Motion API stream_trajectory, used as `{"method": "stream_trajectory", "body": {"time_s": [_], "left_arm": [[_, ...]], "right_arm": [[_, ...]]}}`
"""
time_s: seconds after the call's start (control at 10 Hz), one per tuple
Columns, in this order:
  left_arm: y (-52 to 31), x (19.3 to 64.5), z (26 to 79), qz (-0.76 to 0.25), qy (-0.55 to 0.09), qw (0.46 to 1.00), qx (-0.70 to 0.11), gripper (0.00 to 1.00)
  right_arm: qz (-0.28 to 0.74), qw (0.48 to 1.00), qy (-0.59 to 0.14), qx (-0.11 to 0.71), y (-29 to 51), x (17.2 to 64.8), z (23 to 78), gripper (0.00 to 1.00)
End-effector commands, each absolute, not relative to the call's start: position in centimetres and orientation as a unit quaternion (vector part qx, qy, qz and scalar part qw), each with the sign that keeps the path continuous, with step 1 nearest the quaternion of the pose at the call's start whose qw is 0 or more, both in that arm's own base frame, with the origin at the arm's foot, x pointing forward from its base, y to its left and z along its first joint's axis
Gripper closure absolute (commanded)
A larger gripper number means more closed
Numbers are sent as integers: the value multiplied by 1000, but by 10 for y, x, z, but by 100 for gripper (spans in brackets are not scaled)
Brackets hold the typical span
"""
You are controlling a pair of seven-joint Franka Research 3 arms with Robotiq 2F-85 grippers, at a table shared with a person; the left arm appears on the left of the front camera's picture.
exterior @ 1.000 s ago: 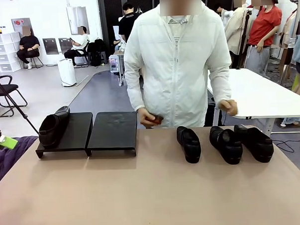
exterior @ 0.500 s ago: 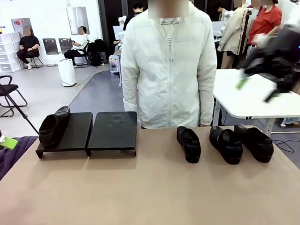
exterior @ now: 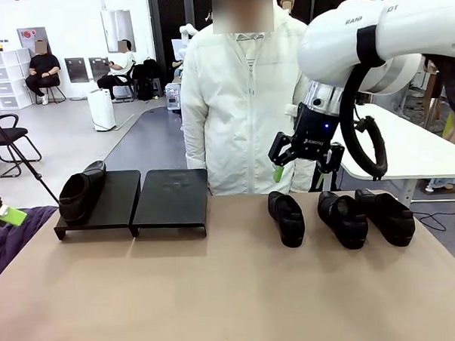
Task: Organize the shoes by placing them on the stand.
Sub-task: Pick up one Shoe and place it in the middle of the table.
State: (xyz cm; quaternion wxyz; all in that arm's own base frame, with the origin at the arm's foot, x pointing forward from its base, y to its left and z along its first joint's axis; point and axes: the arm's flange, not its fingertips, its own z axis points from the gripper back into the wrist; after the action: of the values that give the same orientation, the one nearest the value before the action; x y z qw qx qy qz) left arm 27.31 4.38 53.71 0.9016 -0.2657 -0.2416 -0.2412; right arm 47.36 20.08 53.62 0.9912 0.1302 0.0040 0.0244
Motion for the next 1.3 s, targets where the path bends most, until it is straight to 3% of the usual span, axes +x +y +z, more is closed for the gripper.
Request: {"method": "stream_trajectory", "body": {"time_s": [0.0, 0.4, 0.6, 0.8, 1.2], "left_arm": [[46, 273, 539, -241, -238, 903, -266, 0], [46, 273, 539, -241, -238, 903, -266, 0], [46, 273, 539, -241, -238, 903, -266, 0], [46, 273, 539, -241, -238, 903, -266, 0], [46, 273, 539, -241, -238, 903, -266, 0]], "right_arm": [[22, 991, -1, 130, 201, 471, 541, 0], [24, 991, 3, 134, 200, 473, 539, 0], [66, 991, -46, 103, 220, 520, 497, 0], [37, 990, -110, 74, 225, 559, 471, 0], [90, 989, -108, 45, 237, 607, 423, 0]]}}
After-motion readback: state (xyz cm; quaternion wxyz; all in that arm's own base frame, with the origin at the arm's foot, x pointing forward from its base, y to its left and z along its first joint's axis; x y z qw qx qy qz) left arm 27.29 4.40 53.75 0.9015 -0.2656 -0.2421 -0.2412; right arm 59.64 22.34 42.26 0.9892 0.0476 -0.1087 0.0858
